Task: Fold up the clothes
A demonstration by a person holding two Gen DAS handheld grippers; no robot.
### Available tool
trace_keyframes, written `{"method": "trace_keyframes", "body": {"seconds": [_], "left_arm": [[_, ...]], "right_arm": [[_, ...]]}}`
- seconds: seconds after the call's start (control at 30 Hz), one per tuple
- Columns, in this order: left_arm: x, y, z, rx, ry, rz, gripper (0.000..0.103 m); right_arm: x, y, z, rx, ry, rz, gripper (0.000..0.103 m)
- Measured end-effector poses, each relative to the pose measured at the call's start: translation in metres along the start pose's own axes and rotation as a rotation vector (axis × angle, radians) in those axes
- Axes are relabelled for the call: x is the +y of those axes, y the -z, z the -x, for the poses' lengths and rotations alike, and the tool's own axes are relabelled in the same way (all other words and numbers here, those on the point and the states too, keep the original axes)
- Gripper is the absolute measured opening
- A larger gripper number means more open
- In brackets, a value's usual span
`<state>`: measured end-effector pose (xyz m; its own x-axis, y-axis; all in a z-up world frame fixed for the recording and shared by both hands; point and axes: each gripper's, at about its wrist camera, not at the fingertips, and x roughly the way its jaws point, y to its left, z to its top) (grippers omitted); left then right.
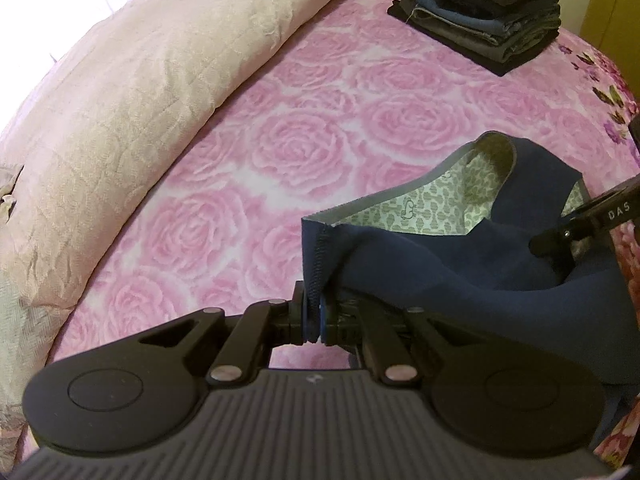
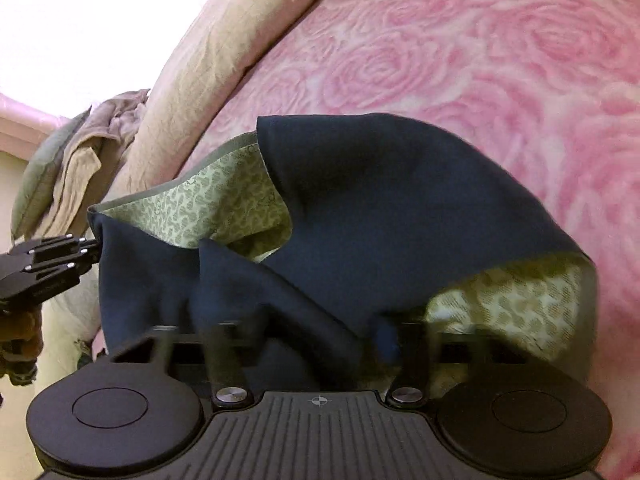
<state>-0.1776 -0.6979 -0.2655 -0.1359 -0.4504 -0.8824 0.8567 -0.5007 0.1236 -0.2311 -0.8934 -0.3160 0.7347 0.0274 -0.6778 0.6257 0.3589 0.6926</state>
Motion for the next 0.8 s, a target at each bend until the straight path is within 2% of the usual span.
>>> {"method": "trace_keyframes", "body": {"seconds": [0.03, 0.07, 0.13, 0.23, 0.27, 0.43, 0.53, 0.73, 0.8], "left_arm": [[0.000, 0.000, 0.001, 0.000, 0.000, 0.002, 0.004], [0.001, 0.001, 0.002, 0.001, 0.001, 0.010, 0.004], [0.004, 0.001, 0.003, 0.005, 0.006, 0.026, 0.004], [0.008, -0.002, 0.007, 0.008, 0.013, 0.041, 0.004], [0.010, -0.004, 0.007, 0.012, 0.020, 0.047, 0.004], [0.007, -0.007, 0.011, 0.031, 0.014, 0.027, 0.004], [0.005, -0.006, 0.010, 0.044, 0.005, 0.025, 0.004], [0.007, 0.003, 0.000, 0.075, -0.003, 0.045, 0.004], [0.008, 0.007, -0.004, 0.087, -0.003, 0.051, 0.004]], "right_arm": [[-0.001, 0.000, 0.003, -0.004, -0.005, -0.011, 0.031], [-0.003, 0.000, 0.006, -0.007, -0.009, -0.022, 0.018], [0.000, -0.003, 0.015, -0.027, -0.024, -0.029, 0.011], [0.011, -0.010, 0.033, -0.074, -0.054, -0.018, 0.006], [0.015, -0.012, 0.039, -0.090, -0.064, -0.014, 0.000], [0.033, -0.024, 0.068, -0.168, -0.113, 0.004, 0.000], [0.033, -0.027, 0.065, -0.137, -0.104, 0.034, 0.000], [0.005, -0.013, 0.050, -0.100, -0.045, 0.027, 0.000], [-0.001, -0.010, 0.046, -0.091, -0.033, 0.019, 0.012]]}}
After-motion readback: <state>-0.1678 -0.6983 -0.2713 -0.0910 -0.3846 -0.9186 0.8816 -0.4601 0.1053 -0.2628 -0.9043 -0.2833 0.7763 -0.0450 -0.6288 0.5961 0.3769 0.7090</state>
